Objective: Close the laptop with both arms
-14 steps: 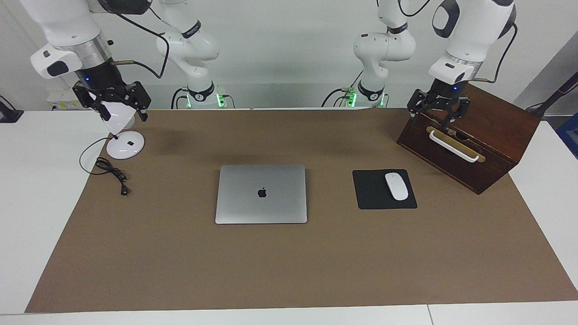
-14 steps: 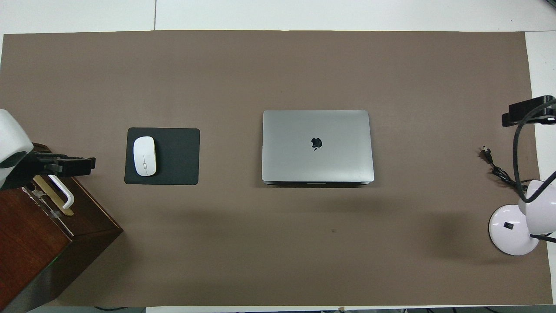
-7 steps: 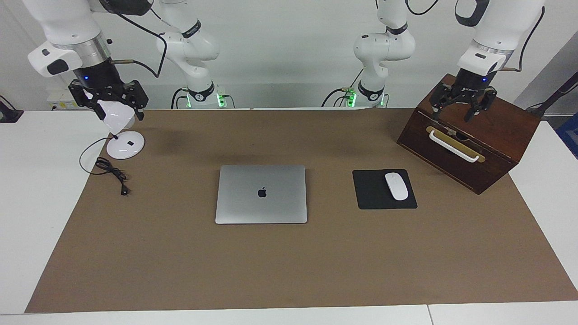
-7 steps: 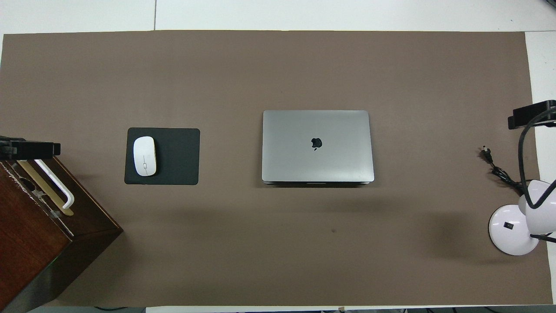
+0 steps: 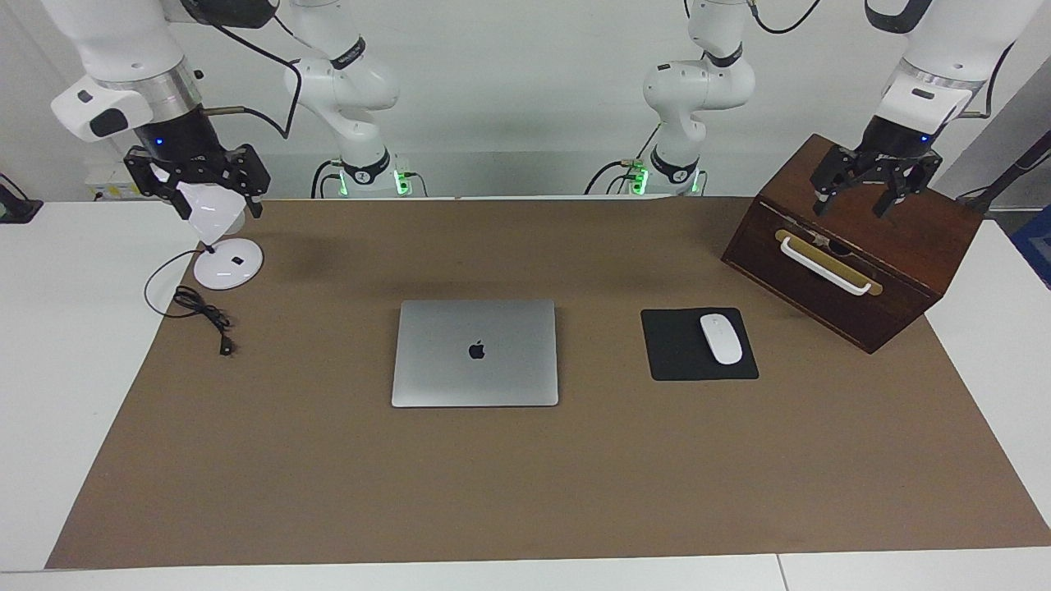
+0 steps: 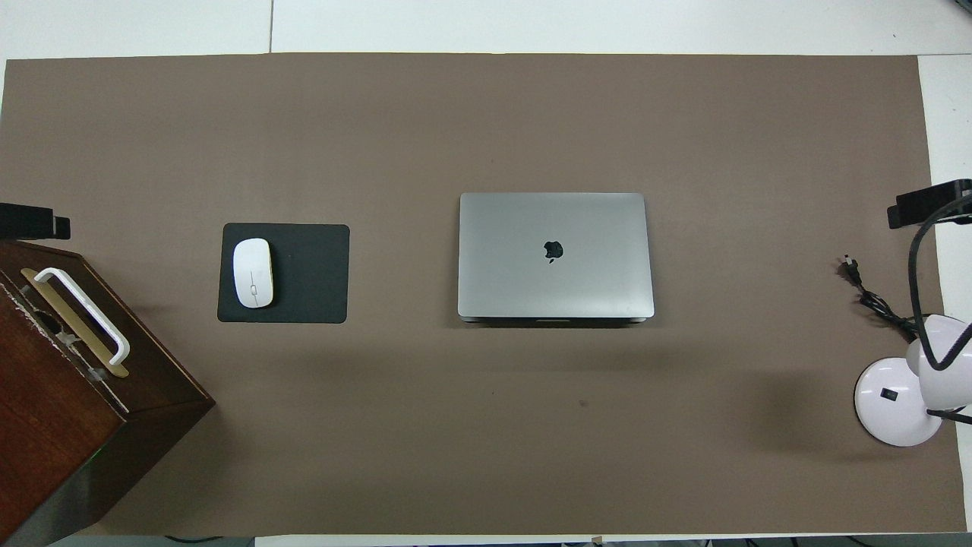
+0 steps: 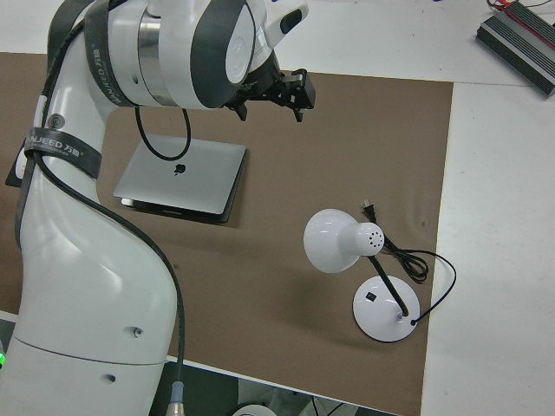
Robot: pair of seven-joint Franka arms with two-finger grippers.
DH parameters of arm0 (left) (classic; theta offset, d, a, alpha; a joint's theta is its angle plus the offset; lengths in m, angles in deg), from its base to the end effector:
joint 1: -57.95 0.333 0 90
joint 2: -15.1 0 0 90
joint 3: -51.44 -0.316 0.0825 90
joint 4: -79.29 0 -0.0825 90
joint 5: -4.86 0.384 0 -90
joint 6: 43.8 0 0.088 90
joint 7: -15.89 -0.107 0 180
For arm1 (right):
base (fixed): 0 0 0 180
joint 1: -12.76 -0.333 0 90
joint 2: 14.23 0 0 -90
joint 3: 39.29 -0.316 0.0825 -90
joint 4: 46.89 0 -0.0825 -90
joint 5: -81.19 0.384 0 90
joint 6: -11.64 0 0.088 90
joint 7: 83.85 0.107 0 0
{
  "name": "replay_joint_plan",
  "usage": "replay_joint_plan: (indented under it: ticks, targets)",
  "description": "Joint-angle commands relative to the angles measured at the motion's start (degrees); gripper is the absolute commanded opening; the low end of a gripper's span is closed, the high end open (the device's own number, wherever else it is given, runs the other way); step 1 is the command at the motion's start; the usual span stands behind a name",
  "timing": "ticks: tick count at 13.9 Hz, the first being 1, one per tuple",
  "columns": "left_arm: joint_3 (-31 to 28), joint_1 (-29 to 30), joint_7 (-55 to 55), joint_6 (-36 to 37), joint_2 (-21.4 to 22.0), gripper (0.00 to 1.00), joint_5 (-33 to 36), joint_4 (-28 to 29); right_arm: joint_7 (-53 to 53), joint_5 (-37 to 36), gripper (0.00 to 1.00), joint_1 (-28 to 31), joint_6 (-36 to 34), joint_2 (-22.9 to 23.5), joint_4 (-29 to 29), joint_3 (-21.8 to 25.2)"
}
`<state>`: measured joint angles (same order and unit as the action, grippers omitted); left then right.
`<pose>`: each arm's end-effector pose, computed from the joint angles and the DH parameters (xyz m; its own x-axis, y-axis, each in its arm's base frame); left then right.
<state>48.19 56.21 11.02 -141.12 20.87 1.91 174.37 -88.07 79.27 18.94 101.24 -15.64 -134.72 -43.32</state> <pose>0.5353 0.0109 0.6492 0.9883 -0.0517 0.1433 -0.0587 -0.9973 0.0451 0.5461 -0.0236 0.6553 0.9980 0.0360 0.0527 0.0339 -0.9987 0.0391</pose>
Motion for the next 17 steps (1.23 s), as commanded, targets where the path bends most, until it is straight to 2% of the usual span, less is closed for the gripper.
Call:
replay_joint_plan:
  ticks: [1,10,17]
  targets:
    - [0.61,0.68,1.71,-0.75,-1.98,1.00,1.79,-2.70,-2.27,-0.36,1.00,0.33,0.58,-1.22,-1.38,-0.28]
    - [0.69,0.68,1.97,-3.93,-1.98,1.00,2.50,-1.12,-5.00,-0.89,1.00,0.24,1.46,-1.22,-1.64,-0.28]
    - [0.69,0.68,1.97,-2.96,-3.22,1.00,2.15,-1.82,-5.26,-0.63,1.00,0.77,-0.21,-1.84,-2.61,-0.10]
